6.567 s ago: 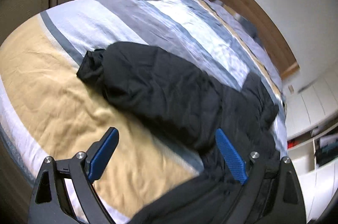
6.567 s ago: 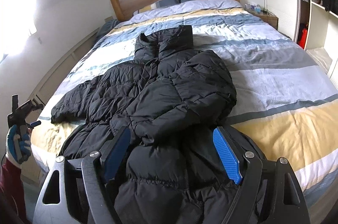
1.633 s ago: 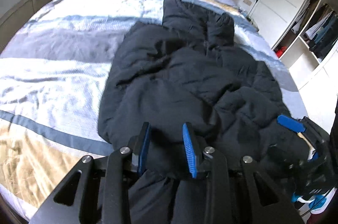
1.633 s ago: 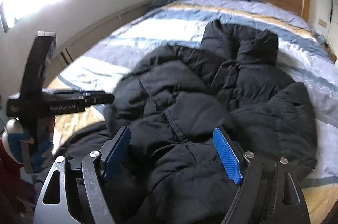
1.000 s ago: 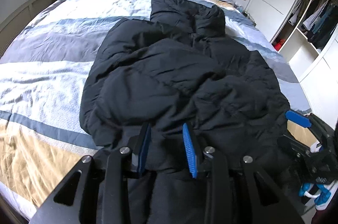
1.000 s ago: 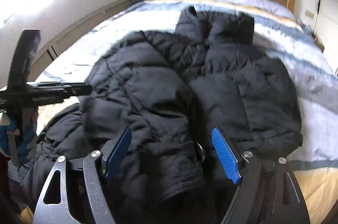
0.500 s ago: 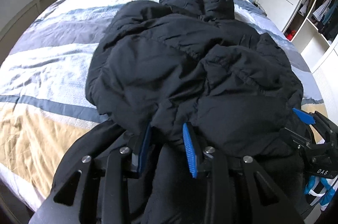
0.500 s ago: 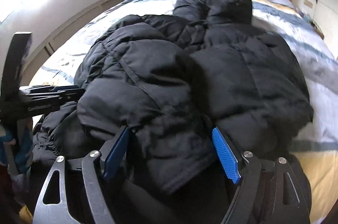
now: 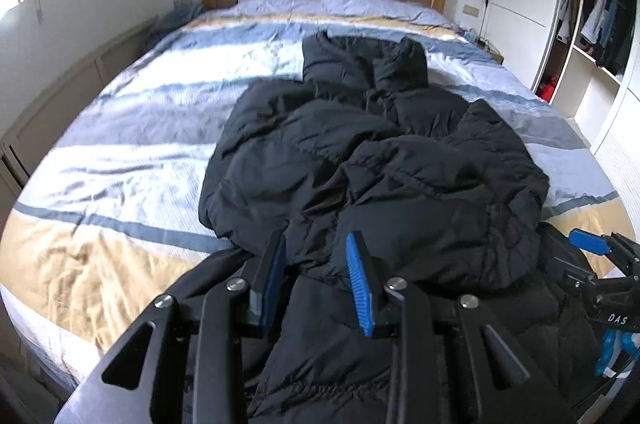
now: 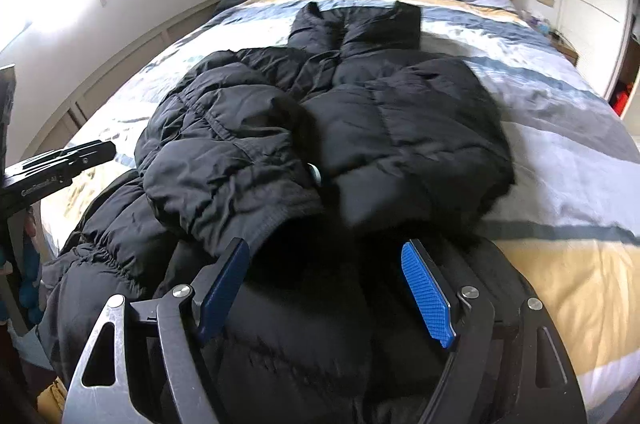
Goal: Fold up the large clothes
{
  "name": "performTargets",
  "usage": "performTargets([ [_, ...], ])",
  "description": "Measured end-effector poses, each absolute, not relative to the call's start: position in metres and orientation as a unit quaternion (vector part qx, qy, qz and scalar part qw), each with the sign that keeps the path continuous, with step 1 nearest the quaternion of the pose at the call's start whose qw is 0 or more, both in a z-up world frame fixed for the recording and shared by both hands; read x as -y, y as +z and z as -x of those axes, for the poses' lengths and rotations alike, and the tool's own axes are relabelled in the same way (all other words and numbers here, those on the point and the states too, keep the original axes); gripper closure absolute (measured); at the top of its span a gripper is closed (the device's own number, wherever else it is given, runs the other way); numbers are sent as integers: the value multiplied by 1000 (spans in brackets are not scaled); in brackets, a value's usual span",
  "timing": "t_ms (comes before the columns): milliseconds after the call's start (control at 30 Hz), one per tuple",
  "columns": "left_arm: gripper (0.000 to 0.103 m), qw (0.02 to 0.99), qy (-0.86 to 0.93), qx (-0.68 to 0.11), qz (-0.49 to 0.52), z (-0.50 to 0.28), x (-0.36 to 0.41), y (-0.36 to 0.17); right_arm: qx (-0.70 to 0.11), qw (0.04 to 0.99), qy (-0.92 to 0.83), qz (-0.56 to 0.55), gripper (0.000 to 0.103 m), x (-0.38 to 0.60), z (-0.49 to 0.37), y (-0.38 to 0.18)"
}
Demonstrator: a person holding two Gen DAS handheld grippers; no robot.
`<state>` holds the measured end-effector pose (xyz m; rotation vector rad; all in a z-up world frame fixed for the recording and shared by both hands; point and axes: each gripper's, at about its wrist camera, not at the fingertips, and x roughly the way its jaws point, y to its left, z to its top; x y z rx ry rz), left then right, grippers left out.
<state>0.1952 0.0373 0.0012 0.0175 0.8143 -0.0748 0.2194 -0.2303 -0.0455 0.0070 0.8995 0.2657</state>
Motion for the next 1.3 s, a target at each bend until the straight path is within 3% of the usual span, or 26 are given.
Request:
performTargets([
  [967,73,942,-25,-335,-21,-132,-54,45,-364,928,-10,-83,16,358,-116,8],
  [1033,68,940,-26,-338,-21,-133,-57,46,-358,930,-13,-88,16,364,-116,13],
  [1100,47,941,-27,-338,-22,-135,-59,48,-351,932,-16,-91,15,368,-118,18],
  [1300,42,937,-24,-349,-13,-154,-76,52,-338,935,-23,-104,13,385,-132,30],
])
